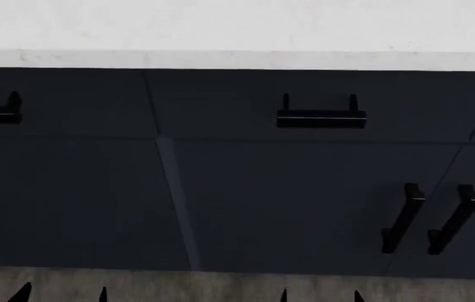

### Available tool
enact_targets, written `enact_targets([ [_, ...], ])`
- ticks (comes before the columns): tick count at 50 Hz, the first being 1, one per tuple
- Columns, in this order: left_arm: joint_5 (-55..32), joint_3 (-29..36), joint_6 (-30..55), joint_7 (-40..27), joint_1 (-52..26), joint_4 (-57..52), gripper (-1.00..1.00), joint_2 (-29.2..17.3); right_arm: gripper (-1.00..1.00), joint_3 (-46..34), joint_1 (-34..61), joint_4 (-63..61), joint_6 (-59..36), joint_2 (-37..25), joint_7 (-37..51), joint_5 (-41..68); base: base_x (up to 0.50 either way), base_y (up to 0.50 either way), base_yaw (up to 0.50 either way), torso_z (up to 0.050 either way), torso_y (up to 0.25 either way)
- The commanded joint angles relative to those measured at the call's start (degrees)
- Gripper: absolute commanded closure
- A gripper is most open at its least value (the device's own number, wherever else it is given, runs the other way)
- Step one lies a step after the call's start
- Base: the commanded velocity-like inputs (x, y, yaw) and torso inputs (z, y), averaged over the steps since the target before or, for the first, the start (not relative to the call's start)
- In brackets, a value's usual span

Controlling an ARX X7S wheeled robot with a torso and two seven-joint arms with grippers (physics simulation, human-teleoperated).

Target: Open the right drawer.

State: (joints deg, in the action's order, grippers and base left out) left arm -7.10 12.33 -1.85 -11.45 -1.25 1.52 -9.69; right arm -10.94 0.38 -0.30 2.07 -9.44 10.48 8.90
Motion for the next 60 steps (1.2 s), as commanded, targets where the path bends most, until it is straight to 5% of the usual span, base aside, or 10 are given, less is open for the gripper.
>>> enact_targets([
  [1,-1.61,-0.23,-0.22,-0.02,-0.06,-0.04,-1.00,-0.14,-1.00,-0.30,0.26,0.94,0.80,-0.26,0.26,0.34,-0.01,0.00,0.00,0.000,0.000],
  [60,-3.61,1.45,-0.35,-1.48,-0.13,-0.76,-1.00,-1.49,-1.00,-2.46,0.01,-0.06,1.90,-2.05,0.88,2.02,0.16,0.00,0.00,0.000,0.000],
])
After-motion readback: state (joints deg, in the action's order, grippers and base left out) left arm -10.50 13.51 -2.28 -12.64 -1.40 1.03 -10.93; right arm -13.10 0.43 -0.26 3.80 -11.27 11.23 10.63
